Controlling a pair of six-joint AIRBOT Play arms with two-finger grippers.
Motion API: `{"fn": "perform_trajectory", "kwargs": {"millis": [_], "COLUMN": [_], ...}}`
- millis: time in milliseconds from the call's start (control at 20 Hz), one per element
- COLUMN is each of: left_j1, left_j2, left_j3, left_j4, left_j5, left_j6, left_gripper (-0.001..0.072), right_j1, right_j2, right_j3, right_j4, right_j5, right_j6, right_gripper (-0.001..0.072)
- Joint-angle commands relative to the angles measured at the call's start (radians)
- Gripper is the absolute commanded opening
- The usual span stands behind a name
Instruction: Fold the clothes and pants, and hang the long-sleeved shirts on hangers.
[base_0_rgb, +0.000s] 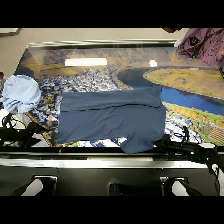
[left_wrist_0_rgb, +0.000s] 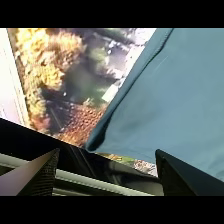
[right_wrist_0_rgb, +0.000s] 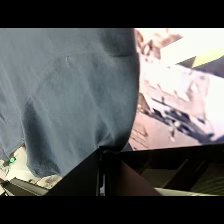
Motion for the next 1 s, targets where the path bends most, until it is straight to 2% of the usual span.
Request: {"fn": "perform_trajectory", "kwargs": {"millis": [0, 300, 850, 950], "left_j1": [0.028, -0.054, -0.171, -0.182], "left_j2": [-0.026, -0.143, -0.219, -0.232], "left_j3": [-0.058, -0.066, -0.066, -0.066], "left_j4": [-0.062, -0.099, -0.099, -0.1], "left_j5": [-0.002, 0.002, 0.088, 0.104], "left_j6": [0.101, 0.133, 0.118, 0.101], "left_gripper": [0.0699, 0.0699, 0.0698, 0.0673], "right_j1": [0.001, 0.001, 0.001, 0.001], "right_j2": [0.001, 0.001, 0.001, 0.001], "right_j3": [0.0, 0.0, 0.0, 0.0], "right_j4": [0.003, 0.003, 0.003, 0.003], "right_j5": [-0.002, -0.001, 0.006, 0.006], "right_j6": [-0.003, 0.001, 0.001, 0.001], "right_gripper": [0.0031, 0.0032, 0.0032, 0.0032]}}
